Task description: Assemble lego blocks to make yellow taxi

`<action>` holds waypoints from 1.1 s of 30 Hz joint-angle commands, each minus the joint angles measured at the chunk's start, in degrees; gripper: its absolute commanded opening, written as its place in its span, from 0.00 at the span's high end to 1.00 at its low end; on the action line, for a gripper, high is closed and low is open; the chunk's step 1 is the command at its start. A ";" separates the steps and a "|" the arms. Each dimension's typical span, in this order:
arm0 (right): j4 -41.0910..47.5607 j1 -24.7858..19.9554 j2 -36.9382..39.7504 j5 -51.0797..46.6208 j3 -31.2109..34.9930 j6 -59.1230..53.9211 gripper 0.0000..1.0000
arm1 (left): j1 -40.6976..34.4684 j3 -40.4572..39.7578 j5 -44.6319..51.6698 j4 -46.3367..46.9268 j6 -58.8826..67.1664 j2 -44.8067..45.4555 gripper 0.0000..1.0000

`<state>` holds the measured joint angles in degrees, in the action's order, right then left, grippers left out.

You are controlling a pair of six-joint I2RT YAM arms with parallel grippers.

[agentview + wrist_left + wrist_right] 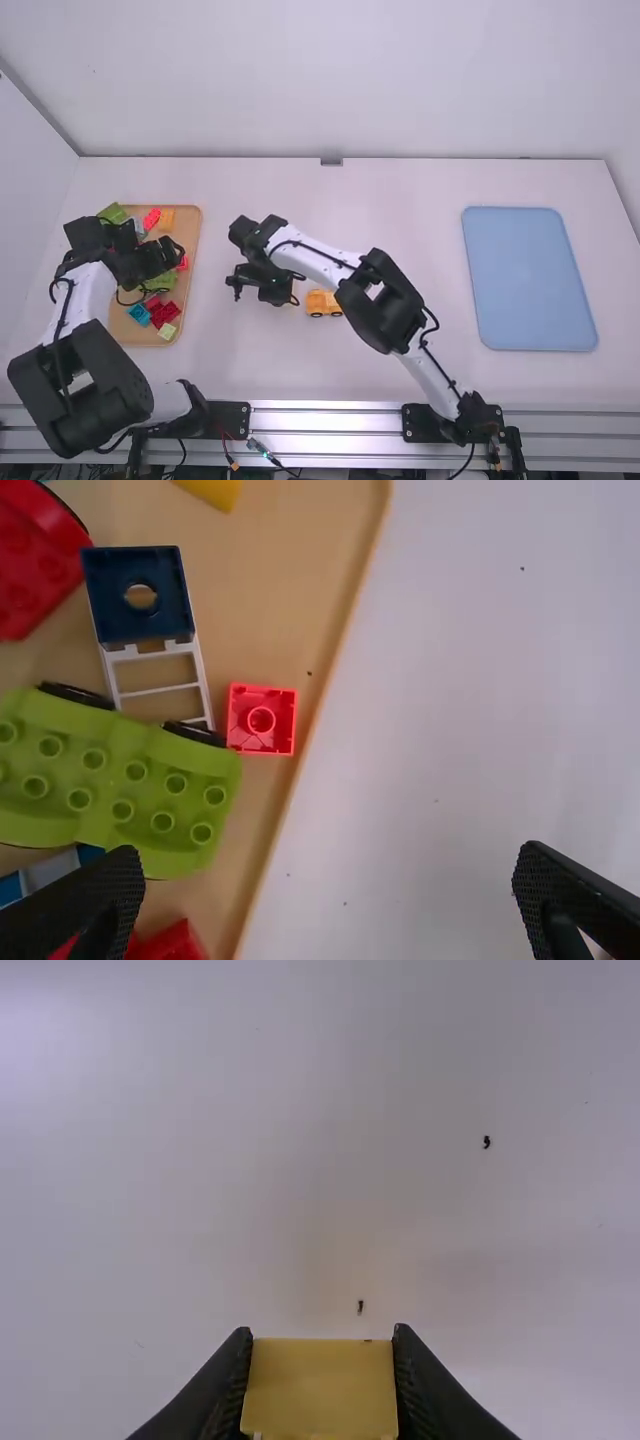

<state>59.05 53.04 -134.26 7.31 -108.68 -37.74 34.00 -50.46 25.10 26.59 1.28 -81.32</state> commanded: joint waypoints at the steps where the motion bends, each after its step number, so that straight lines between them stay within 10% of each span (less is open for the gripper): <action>1: 0.24 0.17 -2.19 0.33 -1.16 -0.04 0.67 | 0.11 0.28 1.03 0.48 0.63 0.42 0.01; 9: 0.22 0.15 -2.16 0.37 -1.18 -0.04 0.42 | 0.13 0.28 1.05 0.61 0.61 0.42 0.01; 13: -0.11 0.15 -2.16 0.33 -1.20 -0.07 0.01 | 0.02 0.35 1.05 0.70 0.61 0.42 0.01; 33: 9.90 -15.63 5.64 9.99 -14.62 7.19 0.02 | -16.15 1.51 2.51 2.03 13.09 0.42 0.01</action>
<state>69.49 39.81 -133.82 16.40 -123.48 -33.78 21.28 -49.71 26.44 28.12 8.16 -81.32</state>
